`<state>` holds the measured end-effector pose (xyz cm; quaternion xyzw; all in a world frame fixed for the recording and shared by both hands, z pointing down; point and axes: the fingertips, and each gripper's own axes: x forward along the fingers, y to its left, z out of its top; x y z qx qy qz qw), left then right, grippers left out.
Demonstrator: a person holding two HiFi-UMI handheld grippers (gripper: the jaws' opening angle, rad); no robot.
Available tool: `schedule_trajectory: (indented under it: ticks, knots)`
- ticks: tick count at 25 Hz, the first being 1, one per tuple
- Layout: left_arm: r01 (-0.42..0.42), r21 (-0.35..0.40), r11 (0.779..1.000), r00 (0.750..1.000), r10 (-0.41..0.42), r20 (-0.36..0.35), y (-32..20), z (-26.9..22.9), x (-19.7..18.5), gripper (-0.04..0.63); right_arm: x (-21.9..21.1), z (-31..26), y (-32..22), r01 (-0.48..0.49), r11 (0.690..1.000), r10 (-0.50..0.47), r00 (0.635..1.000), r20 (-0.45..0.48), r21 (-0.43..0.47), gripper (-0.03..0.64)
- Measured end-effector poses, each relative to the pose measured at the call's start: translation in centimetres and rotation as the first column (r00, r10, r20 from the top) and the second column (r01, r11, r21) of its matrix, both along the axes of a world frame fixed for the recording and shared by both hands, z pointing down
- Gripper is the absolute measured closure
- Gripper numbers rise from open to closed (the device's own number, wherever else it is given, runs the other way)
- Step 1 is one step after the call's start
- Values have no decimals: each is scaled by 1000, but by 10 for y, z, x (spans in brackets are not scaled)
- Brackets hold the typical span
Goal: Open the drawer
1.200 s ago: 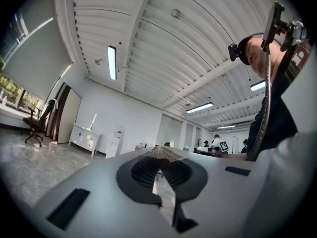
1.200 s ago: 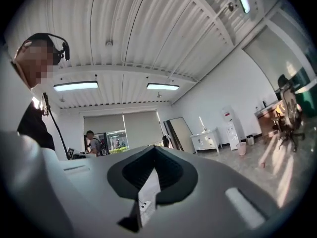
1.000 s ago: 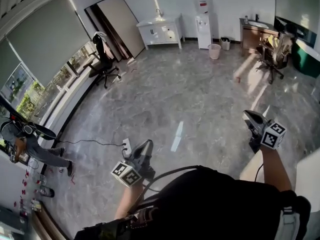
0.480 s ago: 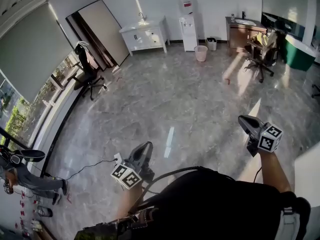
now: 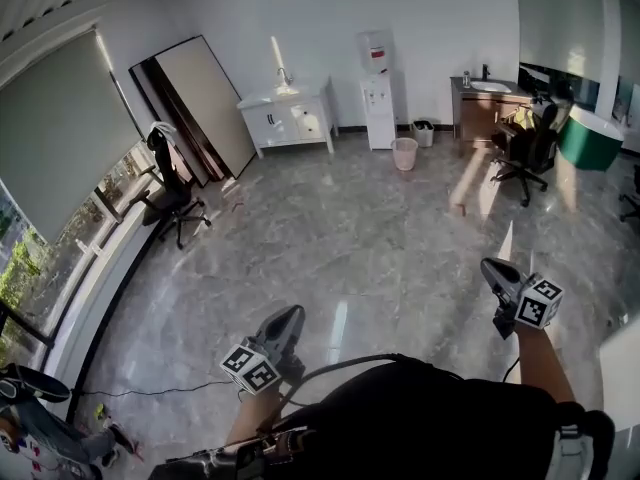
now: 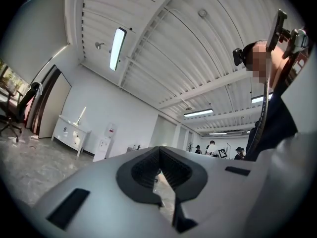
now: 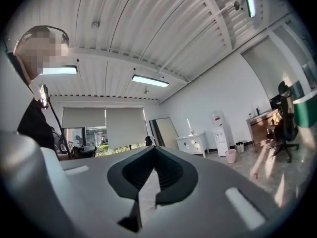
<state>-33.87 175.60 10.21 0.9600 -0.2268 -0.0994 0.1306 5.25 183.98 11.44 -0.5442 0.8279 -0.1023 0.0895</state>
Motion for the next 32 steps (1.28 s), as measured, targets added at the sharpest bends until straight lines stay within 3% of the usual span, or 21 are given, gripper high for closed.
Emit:
schedule_trajectory:
  ticks: [9, 12, 15, 20, 29, 32]
  knots:
    - [-40, -21, 999, 999, 39, -28, -103, 21, -34, 595, -56, 18, -94, 3, 999, -5, 999, -47, -48, 615]
    - [-34, -15, 999, 999, 33, -36, -130, 28, -34, 595, -46, 17, -124, -7, 999, 5, 998, -55, -34, 615]
    - [-6, -58, 998, 999, 4, -39, -159, 39, -33, 595, -34, 25, -158, -10, 999, 9, 1000, -30, -44, 615]
    - [25, -28, 999, 1000, -26, -7, -198, 33, 10, 595, -3, 39, -227, 76, 995, -78, 997, -25, -62, 615]
    - [235, 2, 972, 972, -235, -12, -291, 11, 85, 595, 106, 6, -395, 213, 977, -213, 975, -65, -3, 615]
    - [270, -3, 963, 963, -270, -10, -321, 9, 120, 595, 131, 4, -443, 253, 968, -252, 966, -60, 0, 615]
